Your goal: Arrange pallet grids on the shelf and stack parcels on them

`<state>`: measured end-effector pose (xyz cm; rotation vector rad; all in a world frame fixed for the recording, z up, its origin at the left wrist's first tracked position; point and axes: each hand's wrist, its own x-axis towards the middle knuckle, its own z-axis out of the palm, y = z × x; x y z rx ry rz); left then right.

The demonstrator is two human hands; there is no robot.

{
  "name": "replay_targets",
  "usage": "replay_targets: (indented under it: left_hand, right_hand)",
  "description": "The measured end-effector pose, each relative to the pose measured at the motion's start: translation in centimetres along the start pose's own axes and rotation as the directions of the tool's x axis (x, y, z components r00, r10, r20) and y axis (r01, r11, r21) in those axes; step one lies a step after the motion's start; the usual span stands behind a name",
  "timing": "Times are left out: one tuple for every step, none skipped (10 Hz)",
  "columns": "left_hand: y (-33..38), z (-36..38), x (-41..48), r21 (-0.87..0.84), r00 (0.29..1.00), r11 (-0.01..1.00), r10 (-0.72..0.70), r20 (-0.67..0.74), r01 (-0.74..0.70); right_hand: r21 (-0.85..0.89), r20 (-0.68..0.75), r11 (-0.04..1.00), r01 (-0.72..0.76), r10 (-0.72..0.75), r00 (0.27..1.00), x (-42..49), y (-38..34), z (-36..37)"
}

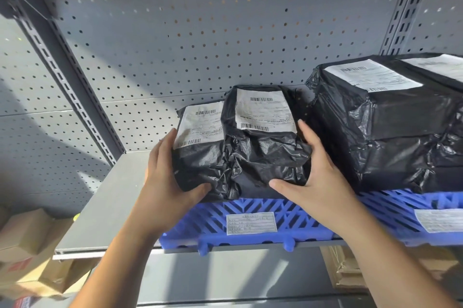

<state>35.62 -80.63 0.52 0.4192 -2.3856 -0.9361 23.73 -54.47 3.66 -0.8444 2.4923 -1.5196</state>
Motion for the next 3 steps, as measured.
replay_targets:
  left_hand:
    - [2.1, 0.2, -1.3, 0.239, 0.99, 0.97, 0.066, -0.121, -0.036]
    - [4.1, 1.0, -2.9, 0.282, 0.982, 0.958, 0.1, -0.162, -0.051]
    - [6.1, 1.9, -4.0, 0.291, 0.971, 0.954, 0.138, -0.194, -0.077]
  right_hand:
    - [-0.031, -0.053, 0.999, 0.042, -0.043, 0.998, -0.9, 0.5, -0.2]
    - [-0.041, -0.096, 0.995, 0.092, -0.096, 0.991, -1.8, 0.8, -0.6]
    - [-0.042, -0.088, 0.993, 0.111, -0.114, 0.99, -2.2, 0.4, -1.2]
